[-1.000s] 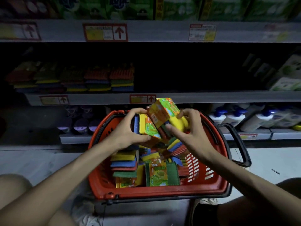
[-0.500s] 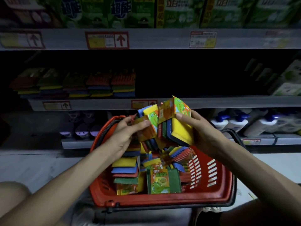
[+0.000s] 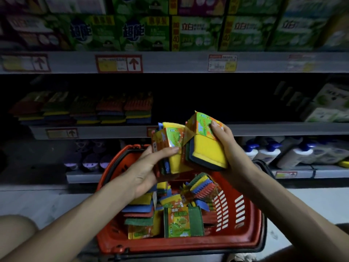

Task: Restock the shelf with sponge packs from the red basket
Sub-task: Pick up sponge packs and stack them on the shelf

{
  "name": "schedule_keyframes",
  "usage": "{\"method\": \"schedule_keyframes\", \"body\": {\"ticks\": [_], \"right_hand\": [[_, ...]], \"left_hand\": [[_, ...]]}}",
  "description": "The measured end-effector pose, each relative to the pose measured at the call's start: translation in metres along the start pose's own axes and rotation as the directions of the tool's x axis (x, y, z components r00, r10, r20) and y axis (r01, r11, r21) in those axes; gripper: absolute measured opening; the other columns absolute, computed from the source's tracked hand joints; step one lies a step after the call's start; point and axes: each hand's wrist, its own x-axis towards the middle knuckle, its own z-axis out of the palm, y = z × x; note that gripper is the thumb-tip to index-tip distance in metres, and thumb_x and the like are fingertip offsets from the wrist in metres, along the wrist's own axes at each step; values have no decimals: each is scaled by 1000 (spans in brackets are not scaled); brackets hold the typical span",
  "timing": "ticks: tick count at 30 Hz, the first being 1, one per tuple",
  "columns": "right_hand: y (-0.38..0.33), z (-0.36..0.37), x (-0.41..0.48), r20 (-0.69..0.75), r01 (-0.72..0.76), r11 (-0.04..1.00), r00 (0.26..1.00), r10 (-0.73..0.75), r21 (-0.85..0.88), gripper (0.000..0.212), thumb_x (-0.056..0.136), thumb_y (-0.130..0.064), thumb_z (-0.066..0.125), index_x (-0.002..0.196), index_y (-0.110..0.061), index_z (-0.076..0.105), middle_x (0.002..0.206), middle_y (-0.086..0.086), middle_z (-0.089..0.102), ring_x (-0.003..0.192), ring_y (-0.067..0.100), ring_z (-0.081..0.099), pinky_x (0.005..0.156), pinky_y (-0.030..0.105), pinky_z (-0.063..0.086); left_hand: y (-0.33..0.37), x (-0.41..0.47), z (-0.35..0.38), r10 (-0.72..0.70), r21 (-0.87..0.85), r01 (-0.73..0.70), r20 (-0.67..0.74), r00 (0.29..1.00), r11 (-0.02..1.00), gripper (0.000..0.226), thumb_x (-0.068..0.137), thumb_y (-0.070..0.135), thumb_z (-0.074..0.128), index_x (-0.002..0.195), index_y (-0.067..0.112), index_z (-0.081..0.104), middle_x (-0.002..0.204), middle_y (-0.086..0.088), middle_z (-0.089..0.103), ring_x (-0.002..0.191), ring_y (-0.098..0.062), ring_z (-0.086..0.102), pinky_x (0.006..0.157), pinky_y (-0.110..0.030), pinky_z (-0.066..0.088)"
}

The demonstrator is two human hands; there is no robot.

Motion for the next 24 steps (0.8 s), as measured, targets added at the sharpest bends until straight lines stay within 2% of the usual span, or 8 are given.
{"method": "schedule_keyframes", "body": {"ticks": [3, 7, 11, 13, 17, 20, 22, 24], "right_hand": [[-11, -8, 3, -70, 52, 998, 996, -50, 27, 41, 98, -37, 61, 136, -36, 48, 121, 10, 68, 85, 22, 77, 60, 40, 61], [-34, -19, 7, -72, 137, 984, 987, -146, -114, 57, 91, -25, 70, 141, -39, 48, 124, 7, 68, 93, 28, 76, 64, 40, 60], [-44, -21, 4, -28, 192, 938, 978, -209, -288, 55, 85, -38, 75, 134, -25, 53, 120, 12, 71, 98, 28, 75, 69, 36, 61], [-43, -18, 3, -35, 179, 932, 979, -200, -317, 53, 83, -43, 70, 128, -19, 55, 117, 14, 72, 99, 29, 75, 70, 35, 62], [-42, -12, 1, -51, 103, 913, 990, -134, -395, 56, 83, -53, 65, 121, -13, 58, 110, 19, 73, 96, 34, 75, 77, 43, 62], [-46, -9, 2, -17, 89, 878, 994, -110, -469, 43, 91, -44, 67, 119, -12, 59, 106, 16, 73, 89, 30, 75, 72, 39, 62], [-51, -8, 5, 1, 111, 841, 992, -130, -530, 29, 94, -35, 68, 112, -14, 62, 98, 9, 72, 81, 21, 72, 63, 30, 56], [-54, -8, 9, 21, 147, 788, 986, -168, -598, 20, 90, -38, 70, 101, -21, 65, 91, 3, 70, 76, 16, 69, 61, 28, 52]], "left_hand": [[9, 3, 3, 37, -5, -37, -23, 999, 999, 66, 68, 22, 86, 131, 18, 63, 117, -13, 76, 112, -34, 71, 98, -59, 54], [22, 10, 1, 90, -29, -94, -107, 990, 995, 77, 68, 26, 88, 137, 13, 56, 115, -16, 76, 108, -37, 72, 88, -61, 58], [36, 11, -1, 120, -61, -129, -128, 984, 990, 84, 66, 36, 92, 139, 15, 56, 119, -16, 75, 108, -35, 73, 85, -56, 60], [42, 11, 0, 155, -67, -166, -149, 977, 984, 74, 73, 35, 90, 137, 18, 58, 118, -14, 75, 108, -33, 73, 91, -59, 58], [51, 5, 8, 157, -80, -173, -175, 972, 982, 51, 82, 36, 83, 127, 21, 65, 117, -10, 76, 106, -30, 73, 94, -57, 57], [52, 4, 8, 126, -98, -143, -162, 979, 985, 47, 74, 43, 88, 115, 27, 75, 118, -6, 76, 109, -30, 71, 96, -56, 56], [50, 5, 8, 117, -79, -131, -164, 980, 988, 57, 58, 54, 94, 108, 31, 80, 124, -3, 73, 116, -30, 67, 99, -55, 54], [49, 5, 9, 132, -75, -147, -182, 975, 986, 60, 45, 64, 93, 97, 37, 82, 127, 0, 72, 121, -28, 64, 105, -54, 50]]}}
